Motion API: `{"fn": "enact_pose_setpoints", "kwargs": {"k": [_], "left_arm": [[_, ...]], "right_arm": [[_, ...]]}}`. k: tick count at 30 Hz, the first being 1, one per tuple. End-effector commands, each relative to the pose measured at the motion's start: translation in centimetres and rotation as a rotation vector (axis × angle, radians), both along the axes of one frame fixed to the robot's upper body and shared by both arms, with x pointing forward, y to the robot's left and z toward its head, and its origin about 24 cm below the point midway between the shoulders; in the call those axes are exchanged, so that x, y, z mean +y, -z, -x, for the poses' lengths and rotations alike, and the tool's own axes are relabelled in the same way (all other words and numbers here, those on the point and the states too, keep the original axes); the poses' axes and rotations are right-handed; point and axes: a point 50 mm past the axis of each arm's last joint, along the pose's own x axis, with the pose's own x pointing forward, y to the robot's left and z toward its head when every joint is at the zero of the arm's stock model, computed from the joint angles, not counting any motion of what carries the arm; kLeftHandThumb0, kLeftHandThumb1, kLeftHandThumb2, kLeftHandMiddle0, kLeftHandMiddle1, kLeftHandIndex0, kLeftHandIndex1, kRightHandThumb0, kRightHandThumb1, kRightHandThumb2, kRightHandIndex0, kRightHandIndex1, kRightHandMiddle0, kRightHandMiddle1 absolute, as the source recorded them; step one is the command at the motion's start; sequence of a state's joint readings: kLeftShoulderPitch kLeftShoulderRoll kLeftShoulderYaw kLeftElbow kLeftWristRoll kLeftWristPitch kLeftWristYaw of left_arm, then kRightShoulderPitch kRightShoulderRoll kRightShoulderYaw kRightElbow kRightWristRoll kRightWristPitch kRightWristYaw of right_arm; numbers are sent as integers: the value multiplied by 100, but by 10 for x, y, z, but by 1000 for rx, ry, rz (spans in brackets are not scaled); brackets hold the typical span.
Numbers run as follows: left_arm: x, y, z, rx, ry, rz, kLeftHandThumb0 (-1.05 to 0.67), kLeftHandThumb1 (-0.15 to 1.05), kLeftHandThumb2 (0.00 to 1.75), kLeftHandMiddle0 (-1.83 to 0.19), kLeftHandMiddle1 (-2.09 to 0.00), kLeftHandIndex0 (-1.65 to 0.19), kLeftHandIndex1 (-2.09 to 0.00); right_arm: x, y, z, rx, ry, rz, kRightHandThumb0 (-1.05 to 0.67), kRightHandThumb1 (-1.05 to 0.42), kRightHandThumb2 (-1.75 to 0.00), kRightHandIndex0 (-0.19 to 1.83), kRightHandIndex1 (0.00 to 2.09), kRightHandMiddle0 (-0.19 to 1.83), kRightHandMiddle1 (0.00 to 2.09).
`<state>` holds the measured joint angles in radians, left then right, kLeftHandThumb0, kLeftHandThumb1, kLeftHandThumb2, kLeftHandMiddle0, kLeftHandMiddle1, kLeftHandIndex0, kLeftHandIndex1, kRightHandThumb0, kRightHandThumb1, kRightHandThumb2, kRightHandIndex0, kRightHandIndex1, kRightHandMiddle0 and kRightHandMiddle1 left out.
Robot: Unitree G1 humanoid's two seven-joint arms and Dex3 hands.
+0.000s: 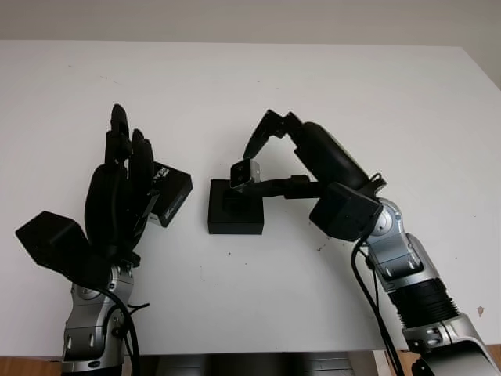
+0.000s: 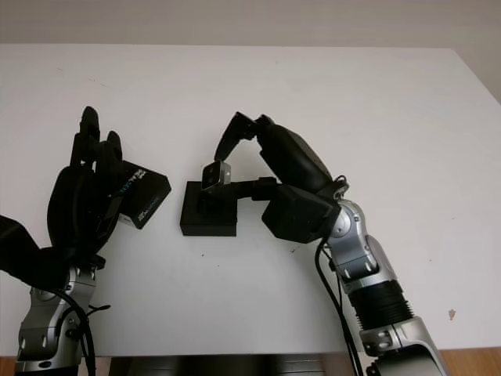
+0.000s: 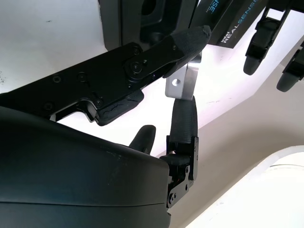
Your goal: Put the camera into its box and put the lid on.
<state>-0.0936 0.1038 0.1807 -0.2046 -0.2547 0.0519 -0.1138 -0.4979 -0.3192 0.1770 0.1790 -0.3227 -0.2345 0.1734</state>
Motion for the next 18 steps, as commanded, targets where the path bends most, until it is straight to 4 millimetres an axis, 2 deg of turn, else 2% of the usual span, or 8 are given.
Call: {"fn": "enact_pose_setpoints", "kwargs": {"k": [1, 7, 18], "left_arm": [[0, -3, -1, -9, -2, -4, -68, 105, 53, 19, 0, 19, 0], [0, -3, -2, -12, 1, -3, -68, 105, 52, 19, 0, 19, 0], [1, -3, -2, -14, 1, -9, -68, 105, 53, 19, 0, 19, 0]], "right_arm": [[0, -2, 1, -5, -6, -32, -32, -95, -5, 4, 112, 36, 174], [4, 6, -1, 63, -15, -93, -35, -96, -6, 2, 108, 36, 175], [14, 36, -8, 240, -64, -204, -49, -99, -6, -9, 108, 35, 185]]}}
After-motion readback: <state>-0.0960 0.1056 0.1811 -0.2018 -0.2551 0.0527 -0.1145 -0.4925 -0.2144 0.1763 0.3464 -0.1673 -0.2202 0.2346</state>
